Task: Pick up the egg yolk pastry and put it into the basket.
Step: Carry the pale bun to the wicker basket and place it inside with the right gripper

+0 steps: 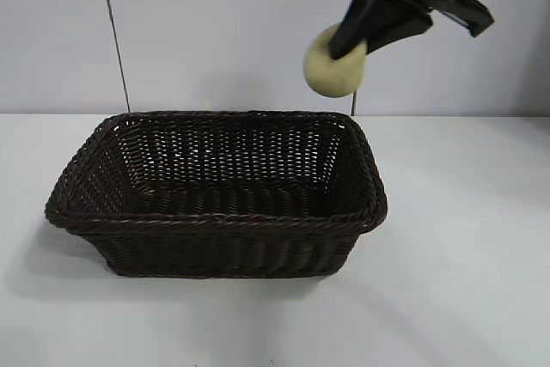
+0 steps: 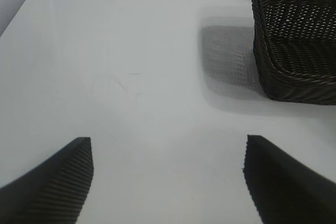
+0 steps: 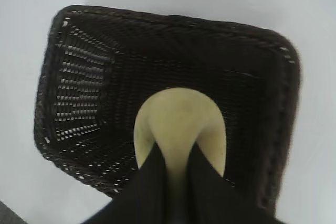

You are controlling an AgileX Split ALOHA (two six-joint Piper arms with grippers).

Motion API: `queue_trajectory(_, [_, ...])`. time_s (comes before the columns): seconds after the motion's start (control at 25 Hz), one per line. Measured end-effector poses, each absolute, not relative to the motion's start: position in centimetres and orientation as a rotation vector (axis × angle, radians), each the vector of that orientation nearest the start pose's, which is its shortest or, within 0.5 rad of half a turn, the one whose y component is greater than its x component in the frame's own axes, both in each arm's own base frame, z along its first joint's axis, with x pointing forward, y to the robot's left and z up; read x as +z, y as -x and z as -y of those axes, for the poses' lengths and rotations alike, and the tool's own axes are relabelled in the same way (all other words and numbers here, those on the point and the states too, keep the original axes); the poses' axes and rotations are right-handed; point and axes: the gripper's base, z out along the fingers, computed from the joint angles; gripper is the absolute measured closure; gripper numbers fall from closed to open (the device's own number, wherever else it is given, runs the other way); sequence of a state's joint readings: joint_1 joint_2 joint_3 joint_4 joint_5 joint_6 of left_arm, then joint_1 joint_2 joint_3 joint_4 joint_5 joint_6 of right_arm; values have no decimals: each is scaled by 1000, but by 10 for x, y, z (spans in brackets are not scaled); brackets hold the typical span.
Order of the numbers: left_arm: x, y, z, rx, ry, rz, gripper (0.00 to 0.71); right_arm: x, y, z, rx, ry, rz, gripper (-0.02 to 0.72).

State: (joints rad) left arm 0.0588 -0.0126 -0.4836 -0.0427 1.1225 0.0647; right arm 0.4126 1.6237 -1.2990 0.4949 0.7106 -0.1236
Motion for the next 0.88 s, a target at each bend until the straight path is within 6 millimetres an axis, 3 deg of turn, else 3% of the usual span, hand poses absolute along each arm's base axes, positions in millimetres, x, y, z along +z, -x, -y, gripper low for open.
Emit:
queue_trajectory(0.28, [268,7,4,22,-10,-2109,139,291,-304,-215,736,391,-2441,650])
queue_trajectory(0.44, [268,7,4,22,-10,-2109,139,266,-315,-227,723,356,-2461,650])
queue_trajectory(0.68, [268,7,4,22,-10,-2109,139,214,-336,-236,681,271,-2533,650])
queue_trajectory(0.88, [268,7,4,22,-10,-2109,139,182,-342,-240,659,240,-2600,648])
